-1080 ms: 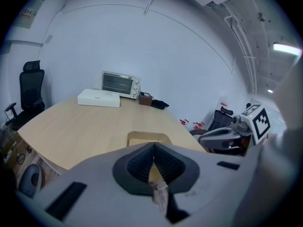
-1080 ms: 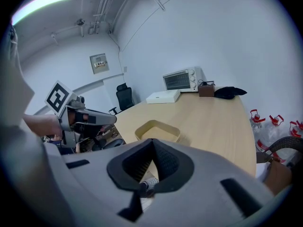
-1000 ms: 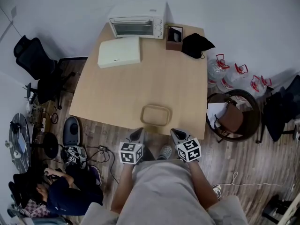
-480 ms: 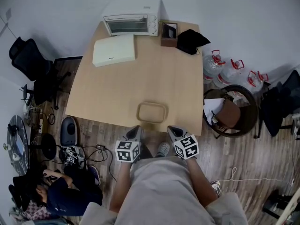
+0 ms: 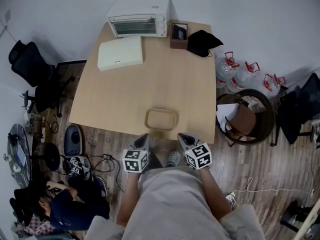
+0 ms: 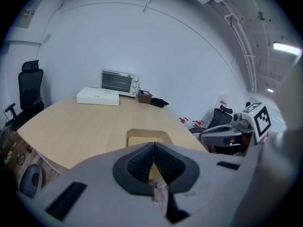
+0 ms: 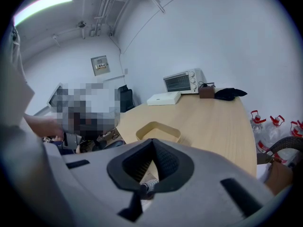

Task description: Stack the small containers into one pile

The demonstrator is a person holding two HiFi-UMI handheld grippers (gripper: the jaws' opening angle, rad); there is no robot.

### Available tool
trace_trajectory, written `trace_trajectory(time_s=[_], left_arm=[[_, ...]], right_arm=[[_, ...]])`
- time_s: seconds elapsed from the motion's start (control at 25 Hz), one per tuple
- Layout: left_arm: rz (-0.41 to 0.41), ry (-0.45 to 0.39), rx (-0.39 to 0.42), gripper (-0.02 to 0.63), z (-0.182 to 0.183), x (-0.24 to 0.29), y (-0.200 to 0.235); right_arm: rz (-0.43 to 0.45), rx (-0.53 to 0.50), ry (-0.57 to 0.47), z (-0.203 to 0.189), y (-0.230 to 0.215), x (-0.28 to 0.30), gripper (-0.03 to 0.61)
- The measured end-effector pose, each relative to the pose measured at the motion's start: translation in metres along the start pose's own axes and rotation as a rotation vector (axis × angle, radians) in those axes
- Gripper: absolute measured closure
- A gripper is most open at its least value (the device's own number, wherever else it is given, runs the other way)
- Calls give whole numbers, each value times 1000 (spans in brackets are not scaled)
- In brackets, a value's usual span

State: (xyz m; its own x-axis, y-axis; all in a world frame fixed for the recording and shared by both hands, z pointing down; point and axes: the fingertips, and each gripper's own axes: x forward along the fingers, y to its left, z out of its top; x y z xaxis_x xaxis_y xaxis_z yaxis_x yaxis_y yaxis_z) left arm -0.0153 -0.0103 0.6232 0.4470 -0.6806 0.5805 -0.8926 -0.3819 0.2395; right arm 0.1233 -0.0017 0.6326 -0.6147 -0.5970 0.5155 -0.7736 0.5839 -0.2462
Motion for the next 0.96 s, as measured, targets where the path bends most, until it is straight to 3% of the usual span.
trace_trajectory(time_s=[0.36, 0.68, 0.96], left_arm=[[-8, -4, -2, 609, 3, 1, -4], [-9, -2, -3, 609, -1, 1, -4], [-3, -5, -8, 609, -3, 1, -2]], right_arm=[[-7, -16, 13, 0, -1, 0, 574], [-3, 68, -13, 0, -5, -2, 574], [-1, 73, -7, -5, -7, -2, 574]])
